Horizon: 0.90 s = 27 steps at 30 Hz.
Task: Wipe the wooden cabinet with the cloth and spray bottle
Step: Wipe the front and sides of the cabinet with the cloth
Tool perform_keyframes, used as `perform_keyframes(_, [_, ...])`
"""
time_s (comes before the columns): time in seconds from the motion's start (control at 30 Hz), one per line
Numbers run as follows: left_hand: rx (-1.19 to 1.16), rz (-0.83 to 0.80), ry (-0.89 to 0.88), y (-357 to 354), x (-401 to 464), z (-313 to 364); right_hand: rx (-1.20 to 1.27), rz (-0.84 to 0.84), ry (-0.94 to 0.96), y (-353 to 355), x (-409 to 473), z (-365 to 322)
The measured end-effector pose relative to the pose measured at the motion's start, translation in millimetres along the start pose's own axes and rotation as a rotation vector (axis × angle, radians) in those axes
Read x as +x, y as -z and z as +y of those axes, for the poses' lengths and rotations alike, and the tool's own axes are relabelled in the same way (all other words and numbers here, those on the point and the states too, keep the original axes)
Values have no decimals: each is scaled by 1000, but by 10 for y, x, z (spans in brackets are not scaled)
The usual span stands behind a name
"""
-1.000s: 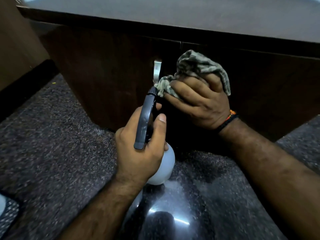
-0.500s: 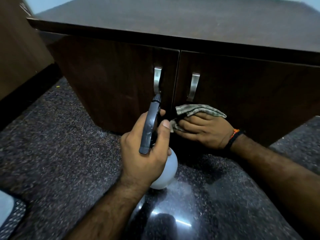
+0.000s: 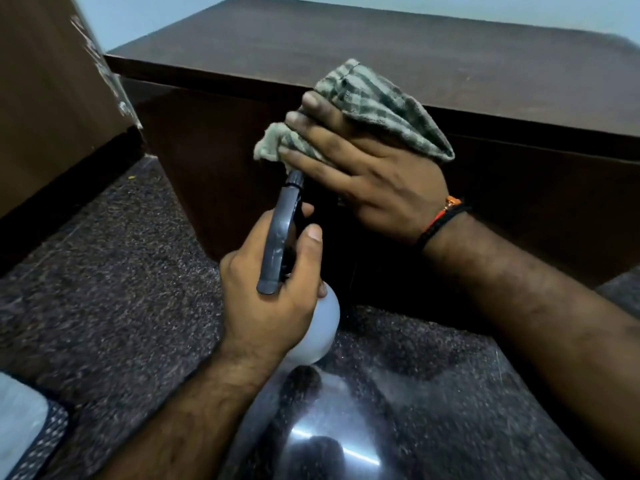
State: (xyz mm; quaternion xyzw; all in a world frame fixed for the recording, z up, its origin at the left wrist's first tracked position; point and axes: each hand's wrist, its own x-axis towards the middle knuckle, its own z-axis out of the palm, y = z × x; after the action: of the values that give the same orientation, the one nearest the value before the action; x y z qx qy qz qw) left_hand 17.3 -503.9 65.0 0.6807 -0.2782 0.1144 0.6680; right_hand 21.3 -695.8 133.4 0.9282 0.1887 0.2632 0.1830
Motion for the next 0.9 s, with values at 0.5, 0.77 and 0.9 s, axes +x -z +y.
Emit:
perform_keyframes(0.5, [86, -13, 23, 71, -147, -141, -25, -172, 160, -196, -119, -203])
perform_keyframes(0.77, [84, -28, 27, 43, -131, -72, 262, -588, 242, -780, -673, -378])
perform_keyframes(0.9, [121, -47, 41, 22, -186, -135, 327, -546, 180, -936, -793, -394])
